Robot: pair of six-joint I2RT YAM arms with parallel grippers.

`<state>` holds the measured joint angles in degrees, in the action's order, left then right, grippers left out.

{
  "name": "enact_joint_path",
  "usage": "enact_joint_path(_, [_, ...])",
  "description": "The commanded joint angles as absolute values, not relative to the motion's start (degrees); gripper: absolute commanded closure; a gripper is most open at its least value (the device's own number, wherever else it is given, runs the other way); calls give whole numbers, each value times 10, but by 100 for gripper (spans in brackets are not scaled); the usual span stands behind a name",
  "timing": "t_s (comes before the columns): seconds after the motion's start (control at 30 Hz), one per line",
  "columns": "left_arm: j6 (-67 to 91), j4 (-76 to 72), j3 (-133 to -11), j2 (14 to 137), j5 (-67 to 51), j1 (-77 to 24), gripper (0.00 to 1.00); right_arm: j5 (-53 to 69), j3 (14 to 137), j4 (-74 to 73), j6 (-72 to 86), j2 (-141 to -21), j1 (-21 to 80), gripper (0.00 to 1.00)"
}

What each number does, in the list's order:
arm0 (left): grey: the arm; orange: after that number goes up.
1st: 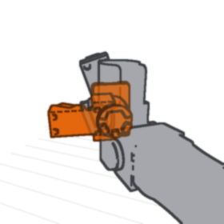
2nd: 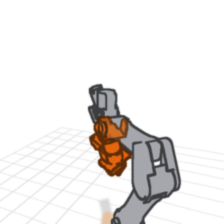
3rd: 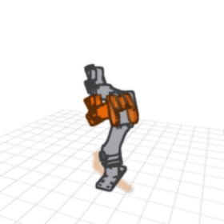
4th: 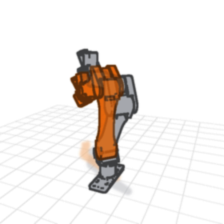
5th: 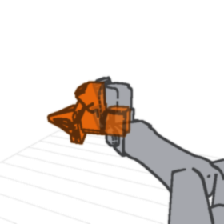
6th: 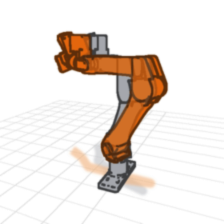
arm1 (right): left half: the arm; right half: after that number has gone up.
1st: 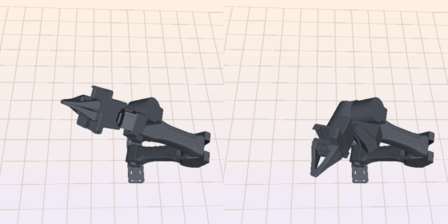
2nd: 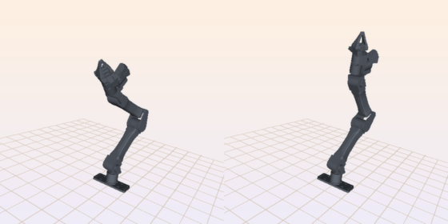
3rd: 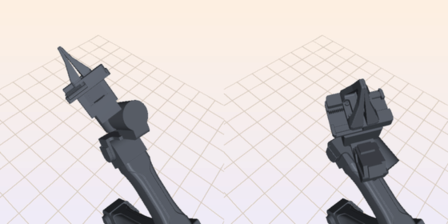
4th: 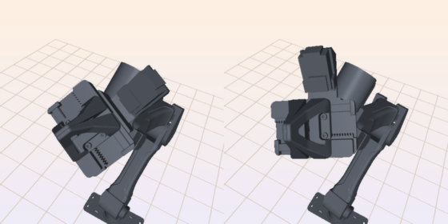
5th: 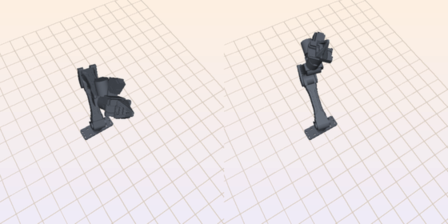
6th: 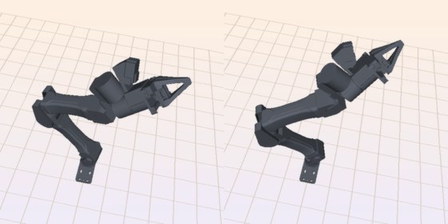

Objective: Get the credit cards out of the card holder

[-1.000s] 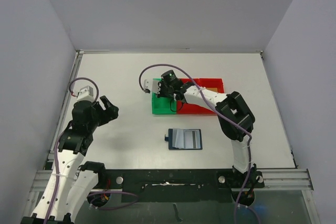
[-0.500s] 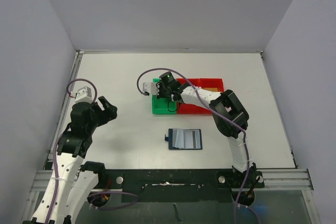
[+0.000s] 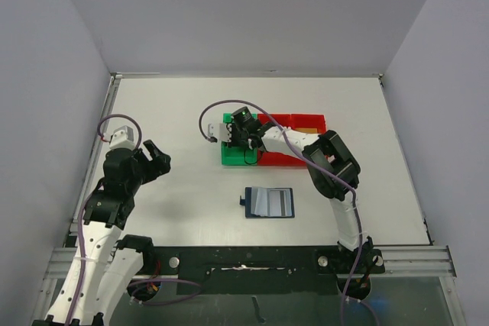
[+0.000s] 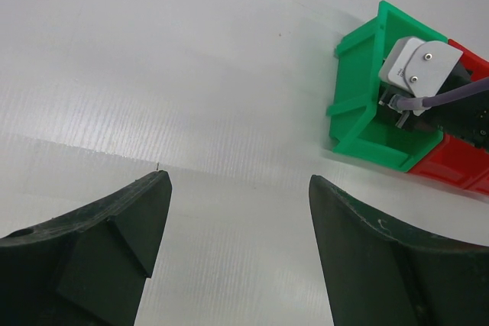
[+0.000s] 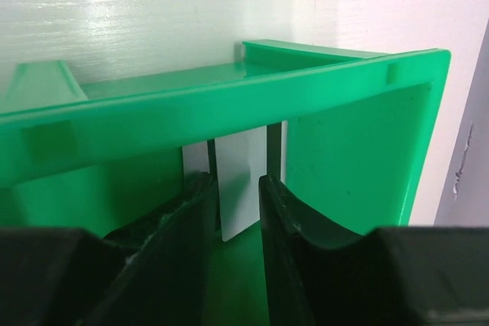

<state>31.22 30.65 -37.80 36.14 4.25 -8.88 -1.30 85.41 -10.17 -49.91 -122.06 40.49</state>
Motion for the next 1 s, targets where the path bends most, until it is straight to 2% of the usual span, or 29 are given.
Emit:
enact_joint_path(0.0, [307, 287, -382, 362, 47, -86, 28, 17, 875, -96, -475, -1193, 403, 69])
enact_joint_path(0.23, [307, 287, -382, 365, 46, -86, 28, 88, 887, -92, -375, -1157, 382, 61])
enact_joint_path(0.37, [307, 287, -382, 368, 44, -86, 28, 100, 882, -60, -219, -1134, 362, 61])
enact_joint_path(0.53, [307, 286, -382, 370, 44, -86, 28, 101, 896, -82, -3, -1135, 355, 78])
enact_joint_path(0.73, [307, 286, -382, 372, 43, -86, 28, 80, 995, -232, 197, -1212, 352, 96])
enact_joint_path(0.97, [308, 287, -383, 369, 47, -86, 28, 19, 976, -224, 238, -1215, 370, 97])
